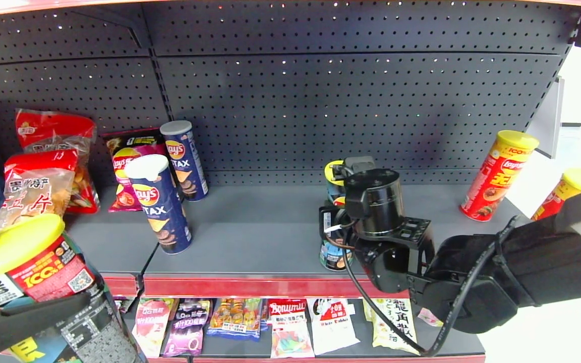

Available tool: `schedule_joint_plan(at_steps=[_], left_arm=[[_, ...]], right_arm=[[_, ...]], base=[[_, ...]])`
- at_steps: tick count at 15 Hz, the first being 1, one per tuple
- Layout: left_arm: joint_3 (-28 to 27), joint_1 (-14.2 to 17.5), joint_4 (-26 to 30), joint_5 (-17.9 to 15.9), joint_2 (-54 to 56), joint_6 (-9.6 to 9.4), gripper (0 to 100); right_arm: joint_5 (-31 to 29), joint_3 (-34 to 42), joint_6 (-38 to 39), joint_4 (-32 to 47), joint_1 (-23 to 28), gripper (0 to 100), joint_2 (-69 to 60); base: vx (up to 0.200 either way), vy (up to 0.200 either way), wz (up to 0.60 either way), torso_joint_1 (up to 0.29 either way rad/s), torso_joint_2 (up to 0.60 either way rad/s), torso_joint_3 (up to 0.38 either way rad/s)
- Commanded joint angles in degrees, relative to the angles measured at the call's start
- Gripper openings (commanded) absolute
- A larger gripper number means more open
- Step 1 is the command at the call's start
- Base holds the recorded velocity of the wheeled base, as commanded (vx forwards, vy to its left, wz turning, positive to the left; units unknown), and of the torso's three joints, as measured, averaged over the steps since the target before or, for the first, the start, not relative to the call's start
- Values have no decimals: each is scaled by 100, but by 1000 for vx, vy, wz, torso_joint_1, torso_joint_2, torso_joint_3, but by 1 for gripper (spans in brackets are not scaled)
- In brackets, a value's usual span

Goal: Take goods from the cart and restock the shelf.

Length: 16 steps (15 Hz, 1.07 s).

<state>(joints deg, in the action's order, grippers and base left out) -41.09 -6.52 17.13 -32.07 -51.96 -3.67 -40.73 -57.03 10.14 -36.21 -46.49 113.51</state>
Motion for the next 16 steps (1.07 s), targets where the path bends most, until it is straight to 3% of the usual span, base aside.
schedule_joint_plan(at_steps=[1, 16], left_arm=[[-13, 2, 1, -1, 1, -2, 0], [-13, 2, 1, -1, 10, -2, 0]], right_arm=[[-58, 43, 5, 0, 0, 0, 5], [-286, 113, 76, 0, -114, 0, -22]], base=[[0, 0, 0, 0, 0, 0], [0, 0, 0, 0, 0, 0]])
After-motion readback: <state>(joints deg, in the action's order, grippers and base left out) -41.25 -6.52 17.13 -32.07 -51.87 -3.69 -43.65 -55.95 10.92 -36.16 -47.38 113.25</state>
